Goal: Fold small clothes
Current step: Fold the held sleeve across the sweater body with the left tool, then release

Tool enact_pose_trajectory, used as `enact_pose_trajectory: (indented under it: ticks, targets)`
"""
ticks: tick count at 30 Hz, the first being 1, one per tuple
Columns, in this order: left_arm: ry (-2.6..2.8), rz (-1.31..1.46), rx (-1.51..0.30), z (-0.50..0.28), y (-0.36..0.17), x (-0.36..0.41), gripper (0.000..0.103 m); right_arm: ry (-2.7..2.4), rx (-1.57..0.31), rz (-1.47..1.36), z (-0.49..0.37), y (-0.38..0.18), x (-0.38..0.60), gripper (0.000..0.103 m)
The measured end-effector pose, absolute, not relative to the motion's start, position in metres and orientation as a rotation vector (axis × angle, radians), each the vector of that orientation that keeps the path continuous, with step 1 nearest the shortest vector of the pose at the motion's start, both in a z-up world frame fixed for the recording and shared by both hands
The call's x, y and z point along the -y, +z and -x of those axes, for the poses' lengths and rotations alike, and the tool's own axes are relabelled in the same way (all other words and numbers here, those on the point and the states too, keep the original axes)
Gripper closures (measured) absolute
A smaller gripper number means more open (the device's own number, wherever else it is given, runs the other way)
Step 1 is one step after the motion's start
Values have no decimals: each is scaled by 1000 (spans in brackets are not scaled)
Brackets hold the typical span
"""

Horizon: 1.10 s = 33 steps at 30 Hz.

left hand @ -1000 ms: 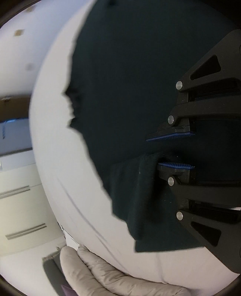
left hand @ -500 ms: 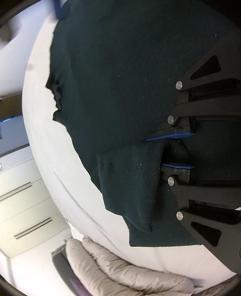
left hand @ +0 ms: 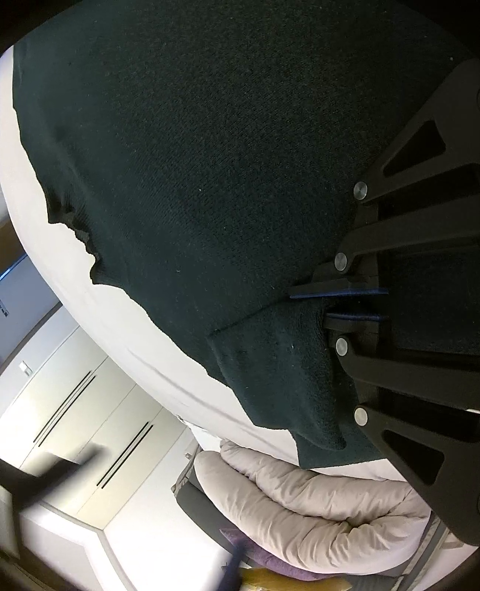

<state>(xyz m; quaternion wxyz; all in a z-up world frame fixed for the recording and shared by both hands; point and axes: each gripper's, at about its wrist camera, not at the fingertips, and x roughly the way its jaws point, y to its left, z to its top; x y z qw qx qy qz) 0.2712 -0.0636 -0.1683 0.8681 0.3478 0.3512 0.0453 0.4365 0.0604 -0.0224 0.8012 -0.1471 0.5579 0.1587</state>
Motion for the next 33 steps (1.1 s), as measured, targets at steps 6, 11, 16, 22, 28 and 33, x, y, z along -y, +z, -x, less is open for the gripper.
enact_pose_trajectory:
  ticks: [6, 11, 16, 22, 28, 33]
  targets:
    - [96, -716, -724, -266, -167, 62, 100, 253, -1319, 497, -443, -72, -116, 18]
    - [89, -699, -722, -265, -166, 59, 100, 172, -1343, 539, -453, -91, -128, 18]
    - [83, -684, -721, -267, -165, 58, 100, 61, -1320, 656, -450, -104, -135, 18]
    - [83, -679, -719, -269, -164, 57, 100, 17, -1282, 704, -447, -107, -138, 17]
    - [81, -669, -719, -269, -163, 55, 100, 54, -1317, 671, -451, -122, -144, 20]
    - [82, -667, -719, -269, -162, 54, 100, 68, -1379, 588, -461, -130, -130, 62]
